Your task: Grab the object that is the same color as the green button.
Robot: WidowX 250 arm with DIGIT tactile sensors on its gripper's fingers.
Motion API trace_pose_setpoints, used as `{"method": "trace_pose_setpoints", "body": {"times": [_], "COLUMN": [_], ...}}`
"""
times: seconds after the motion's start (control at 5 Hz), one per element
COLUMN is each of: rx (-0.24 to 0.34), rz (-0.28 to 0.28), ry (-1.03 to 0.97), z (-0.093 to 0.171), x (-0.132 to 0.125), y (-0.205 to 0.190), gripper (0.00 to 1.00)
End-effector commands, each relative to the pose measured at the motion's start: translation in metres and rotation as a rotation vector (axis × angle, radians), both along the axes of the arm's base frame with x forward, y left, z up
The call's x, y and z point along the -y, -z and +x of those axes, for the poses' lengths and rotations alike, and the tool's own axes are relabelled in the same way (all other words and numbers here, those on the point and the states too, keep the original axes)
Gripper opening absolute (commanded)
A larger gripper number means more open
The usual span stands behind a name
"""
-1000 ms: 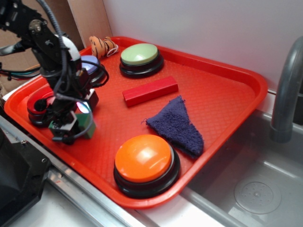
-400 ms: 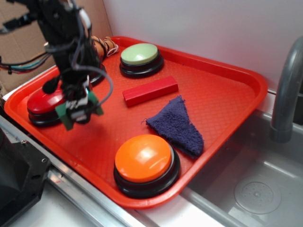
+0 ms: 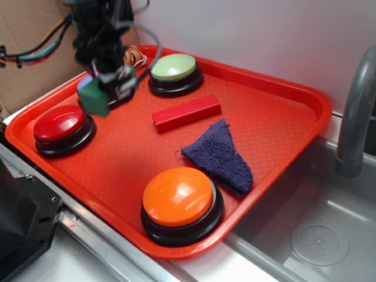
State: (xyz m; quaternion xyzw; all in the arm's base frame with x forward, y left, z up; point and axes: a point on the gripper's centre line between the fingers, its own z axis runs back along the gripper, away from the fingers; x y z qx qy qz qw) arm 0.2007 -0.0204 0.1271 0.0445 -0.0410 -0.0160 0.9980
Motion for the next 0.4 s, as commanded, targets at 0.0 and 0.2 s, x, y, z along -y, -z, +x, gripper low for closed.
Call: {"method": "trace_pose_setpoints", "body": {"times": [0.0, 0.2], "rx": [0.111, 0.128], "rz": [-0.098, -0.117], "ry": [-0.487, -0.548], "z": [0.023, 0.022], "x": [-0.016, -0.034], "y": [-0.058, -0.058], "gripper": [0.0, 0.0]}}
